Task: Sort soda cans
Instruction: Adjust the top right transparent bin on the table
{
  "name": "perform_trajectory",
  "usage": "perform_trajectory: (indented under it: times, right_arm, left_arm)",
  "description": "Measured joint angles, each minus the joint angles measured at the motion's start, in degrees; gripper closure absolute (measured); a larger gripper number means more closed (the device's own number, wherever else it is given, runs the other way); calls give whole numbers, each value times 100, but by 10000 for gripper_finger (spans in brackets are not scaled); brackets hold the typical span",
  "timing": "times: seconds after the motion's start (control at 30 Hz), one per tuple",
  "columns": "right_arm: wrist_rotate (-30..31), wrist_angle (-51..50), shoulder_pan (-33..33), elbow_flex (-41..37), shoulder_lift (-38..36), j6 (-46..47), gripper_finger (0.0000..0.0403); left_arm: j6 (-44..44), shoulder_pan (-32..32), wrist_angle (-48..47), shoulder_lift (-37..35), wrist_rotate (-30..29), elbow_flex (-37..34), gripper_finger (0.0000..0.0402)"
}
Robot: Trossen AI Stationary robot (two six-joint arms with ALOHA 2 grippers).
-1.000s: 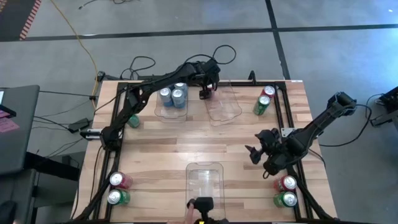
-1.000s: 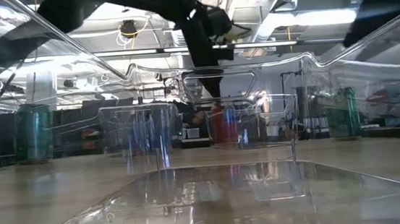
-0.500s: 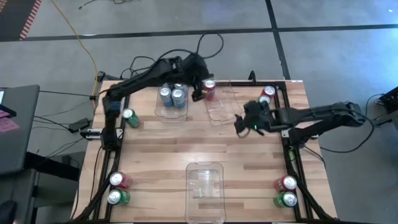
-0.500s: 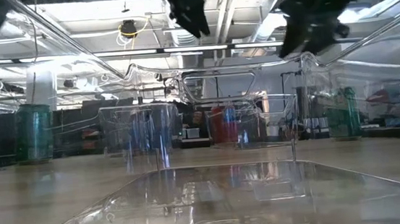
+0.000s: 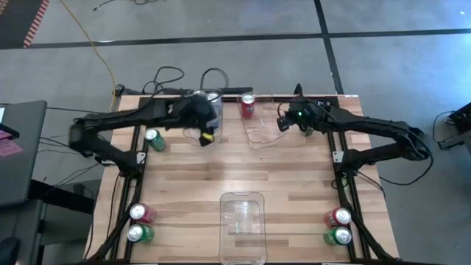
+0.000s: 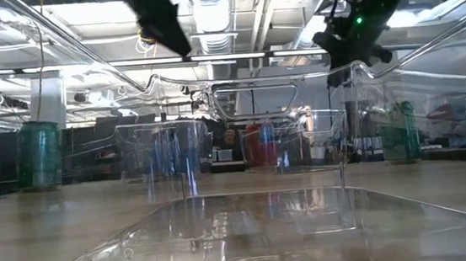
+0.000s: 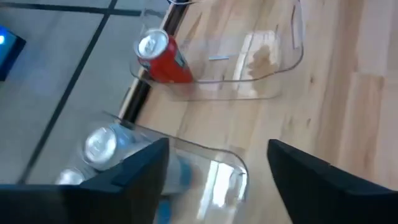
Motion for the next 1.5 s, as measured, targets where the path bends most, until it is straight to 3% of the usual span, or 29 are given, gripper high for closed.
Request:
perform_trajectory:
  times: [0.2,0.47,0.73,1.2,1.5]
  right_arm:
    - [-310,363,-513,0,456,-287,387]
    - [-1315,1020,-1293,0,1474,-330,393]
    - [-1401,1034,-1494,0,2215,172,397]
    - [-1801,1673,-812,3,2494,691,396]
    - [-2017,1824,-759,445,2809,593,396]
  left_arm:
    - [-542,-449,1729,-1087,7,-2124,235]
    - [-1006,-832,3014,-1872,2,-3611,334]
    - [-1074,-1037,3251,-2079,0,-3958,372]
    - [-1246,-1393,2936,-2079,-1,-3958,374]
    - [-1440,-1437,2918,-2079,0,-3955,374]
